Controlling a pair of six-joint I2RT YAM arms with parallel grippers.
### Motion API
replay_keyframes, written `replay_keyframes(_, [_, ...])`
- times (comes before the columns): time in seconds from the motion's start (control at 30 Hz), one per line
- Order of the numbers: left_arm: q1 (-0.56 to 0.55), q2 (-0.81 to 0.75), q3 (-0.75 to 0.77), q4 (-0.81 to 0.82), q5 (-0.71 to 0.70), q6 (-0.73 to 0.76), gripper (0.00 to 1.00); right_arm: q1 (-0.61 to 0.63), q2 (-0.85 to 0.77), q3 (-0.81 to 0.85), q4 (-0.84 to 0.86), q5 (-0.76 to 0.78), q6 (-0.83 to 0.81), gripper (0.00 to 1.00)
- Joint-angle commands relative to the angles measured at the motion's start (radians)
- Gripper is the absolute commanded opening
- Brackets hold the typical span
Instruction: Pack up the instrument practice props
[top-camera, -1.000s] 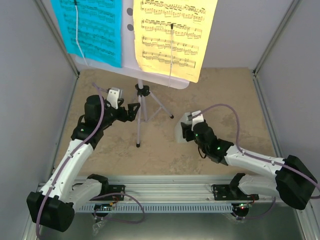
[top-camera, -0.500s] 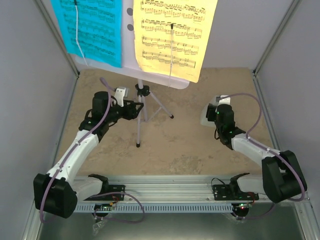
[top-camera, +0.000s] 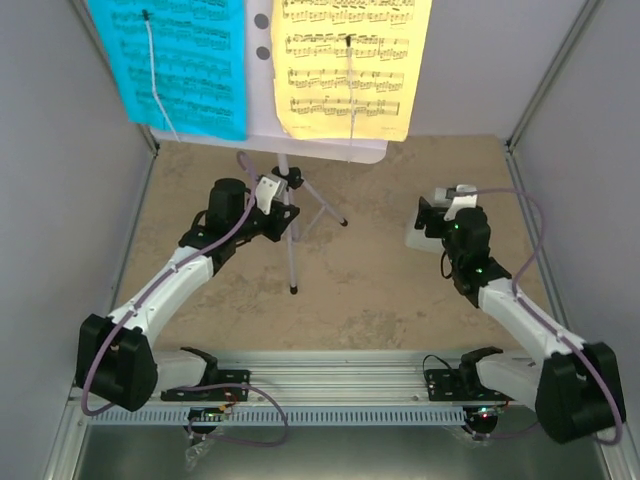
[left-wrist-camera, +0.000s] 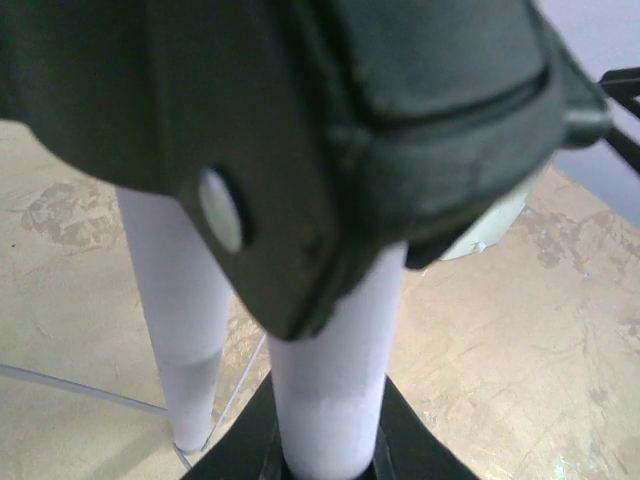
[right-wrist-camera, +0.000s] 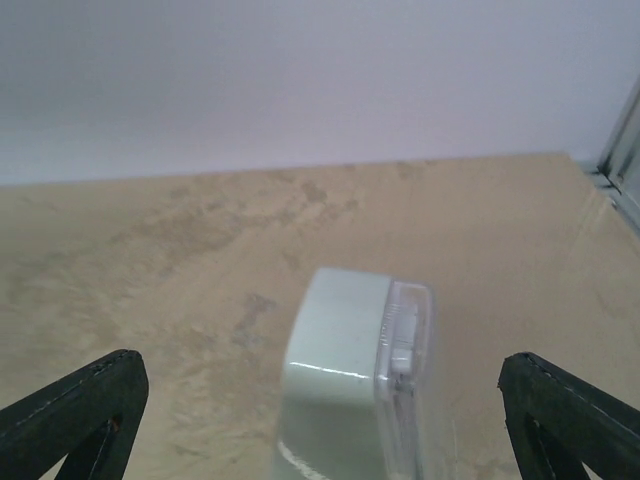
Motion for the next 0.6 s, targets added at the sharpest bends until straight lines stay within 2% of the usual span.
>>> replay_keyframes(0.0, [-0.038,0.006,0.009,0.006,0.022,-0.023,0.00,-0.004,-0.155,-0.029,-0.073,-0.079,0.051,0.97])
replay_keyframes(0.23, [-0.096,0.105,0.079,0.089,0.052,-0.031,0.00,-0.004,-0.307,0.049,-0.297,-0.214,0.056,0.98])
replay_keyframes(0.37, [-0.138,0.211,0.172,0.115,0.078,-0.028,0.00,-0.004,-0.404,0.159,-0.475,-0.256,0.138,0.98])
replay_keyframes(0.47, [-0.141,0.275,0.227,0.154,0.119,-0.031,0.00,-0.004,-0.502,0.193,-0.522,-0.328,0.163,0.98])
replay_keyframes(0.57, [-0.141,0.320,0.279,0.126,0.112,0.005,0.00,-0.004,-0.566,0.240,-0.574,-0.325,0.166,0.98])
